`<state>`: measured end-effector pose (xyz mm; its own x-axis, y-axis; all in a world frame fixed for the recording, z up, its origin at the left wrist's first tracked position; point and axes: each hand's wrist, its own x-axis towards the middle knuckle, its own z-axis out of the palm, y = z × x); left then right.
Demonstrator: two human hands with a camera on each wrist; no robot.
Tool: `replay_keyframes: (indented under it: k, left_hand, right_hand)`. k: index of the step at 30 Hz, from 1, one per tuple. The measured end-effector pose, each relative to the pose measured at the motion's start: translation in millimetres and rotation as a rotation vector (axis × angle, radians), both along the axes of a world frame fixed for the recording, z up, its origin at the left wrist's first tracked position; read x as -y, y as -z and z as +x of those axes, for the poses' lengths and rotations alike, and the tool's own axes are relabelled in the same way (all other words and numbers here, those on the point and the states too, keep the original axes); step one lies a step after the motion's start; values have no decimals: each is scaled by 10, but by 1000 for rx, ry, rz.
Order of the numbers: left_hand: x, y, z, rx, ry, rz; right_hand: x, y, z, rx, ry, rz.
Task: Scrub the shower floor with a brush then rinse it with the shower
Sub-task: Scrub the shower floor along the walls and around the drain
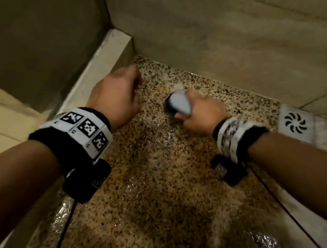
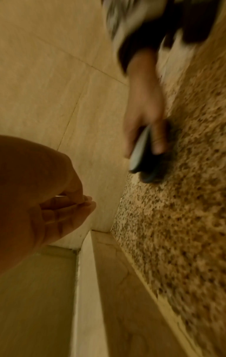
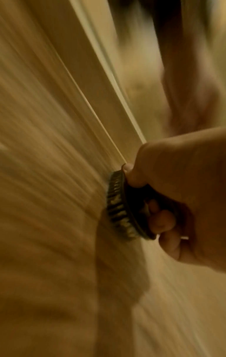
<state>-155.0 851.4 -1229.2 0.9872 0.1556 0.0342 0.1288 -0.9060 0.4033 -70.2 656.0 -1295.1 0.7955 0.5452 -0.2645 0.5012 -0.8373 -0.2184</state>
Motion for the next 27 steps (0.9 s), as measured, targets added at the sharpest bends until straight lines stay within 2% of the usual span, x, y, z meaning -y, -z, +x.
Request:
replay_keyframes:
  k: [1,2,3,4,5,6,7,8,9,12,13,14,17,18,19,22,23,25,27]
  left_hand:
    - [35,19,-19,-12,9,2]
    - [62,40,-28,-33,23,11]
    - [81,59,-33,-78,39,24]
    - [102,74,-20,-151,63,45]
    - [124,87,-2,-248,93,77]
    - [151,108,13,-346,129,114]
    - [185,133,21,-423,167,141]
    - [237,164,8,-461,200,156]
    - [274,179,-9,-460,214,161]
    - [296,153,-40,-372,227,150]
    - [272,116,-50,-339,213,141]
    - [240,66,-32,-299,187,133]
    - [153,-27,23,-220,134,125]
    - [144,-42,33,-205,130,130]
    - [155,-37,19,-203,135,138]
    - [282,30,-45,-279,206,177]
    - [338,65,-81,-310,235,188]
    - [446,133,-123,-348,298,196]
    - [525,156,-135,-356,335,207]
  right_hand:
    - [29,20,221,39,189,-23]
    - [56,60,292,47,301,-14]
    - [55,84,198,22,299,16]
    - [45,87,9,1,199,47]
    - [34,43,-269,-29,9,61]
    - [46,21,-519,-100,-182,6]
    - [109,65,-576,-100,-311,-15]
    - [193,86,-493,-54,-319,-3]
    - [252,112,-311,-16,-207,-32]
    - [452,60,236,59,371,-57]
    - [493,85,199,78,419,-71]
    - [487,77,79,92,373,-72]
    - [475,92,-578,-7,-58,-2]
    - [542,102,-548,-33,-142,-14]
    - [626,112,-410,-20,-131,-47]
    - [797,-12,164,95,279,-118]
    - [821,-19,156,108,315,-116]
    - [744,-47,-254,47,103,-128]
    - [677,-93,-929,-114,-270,-165]
